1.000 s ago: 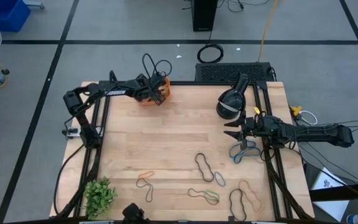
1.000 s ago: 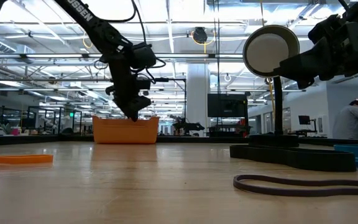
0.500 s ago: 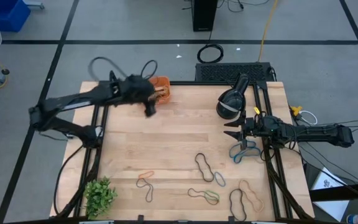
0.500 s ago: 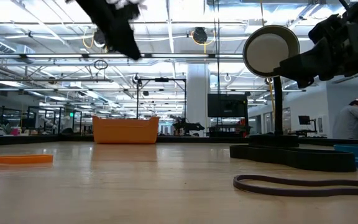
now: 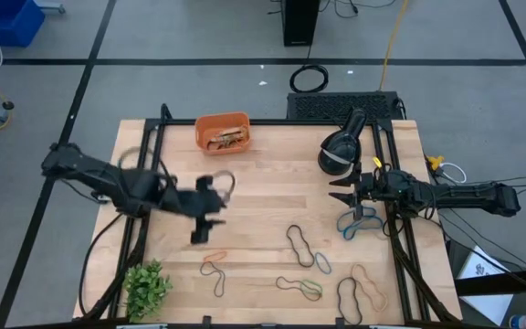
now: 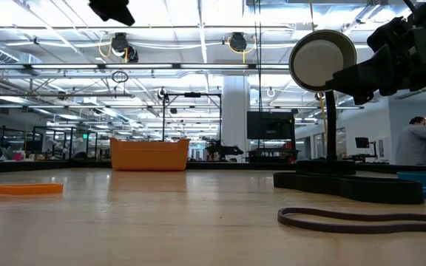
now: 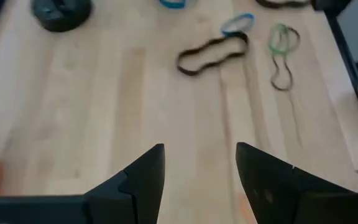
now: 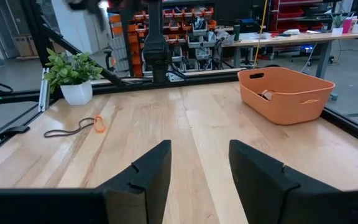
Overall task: Pick and place rubber bands into bin
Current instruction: Put the orange rubber band into the orange container
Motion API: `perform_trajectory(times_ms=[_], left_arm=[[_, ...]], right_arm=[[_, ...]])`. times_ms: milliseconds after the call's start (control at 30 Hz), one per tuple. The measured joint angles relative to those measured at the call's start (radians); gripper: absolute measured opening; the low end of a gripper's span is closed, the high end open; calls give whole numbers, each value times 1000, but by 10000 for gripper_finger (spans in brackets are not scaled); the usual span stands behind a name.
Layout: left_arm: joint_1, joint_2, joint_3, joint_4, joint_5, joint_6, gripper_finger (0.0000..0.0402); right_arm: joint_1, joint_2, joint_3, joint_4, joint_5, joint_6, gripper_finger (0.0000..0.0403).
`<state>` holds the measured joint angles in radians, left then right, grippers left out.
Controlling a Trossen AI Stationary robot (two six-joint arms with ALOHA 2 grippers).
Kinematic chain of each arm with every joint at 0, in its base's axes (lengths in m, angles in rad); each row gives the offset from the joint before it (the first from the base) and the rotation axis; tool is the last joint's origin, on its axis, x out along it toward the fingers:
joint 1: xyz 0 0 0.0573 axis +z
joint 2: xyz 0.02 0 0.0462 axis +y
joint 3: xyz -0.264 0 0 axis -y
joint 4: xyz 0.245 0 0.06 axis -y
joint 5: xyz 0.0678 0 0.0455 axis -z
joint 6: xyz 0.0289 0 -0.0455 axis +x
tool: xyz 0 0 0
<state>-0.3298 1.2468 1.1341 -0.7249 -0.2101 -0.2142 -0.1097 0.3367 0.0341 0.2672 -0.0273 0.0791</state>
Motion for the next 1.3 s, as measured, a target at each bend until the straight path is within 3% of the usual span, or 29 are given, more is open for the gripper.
perform_trajectory(times_ms=[267, 567, 967, 1300], left_arm=[[-151, 237, 1, 15, -47, -228, 202], [-162, 435, 0, 19, 135, -461, 202], [-161, 459, 0, -9, 132, -459, 202], [-162, 479, 0, -31, 128, -572, 202]], right_arm=[[0, 0, 0, -11, 0, 7, 155], [0, 0, 0, -10, 0, -3, 155], [0, 0, 0, 13, 1, -99, 155], [0, 0, 0, 13, 7, -103, 155]])
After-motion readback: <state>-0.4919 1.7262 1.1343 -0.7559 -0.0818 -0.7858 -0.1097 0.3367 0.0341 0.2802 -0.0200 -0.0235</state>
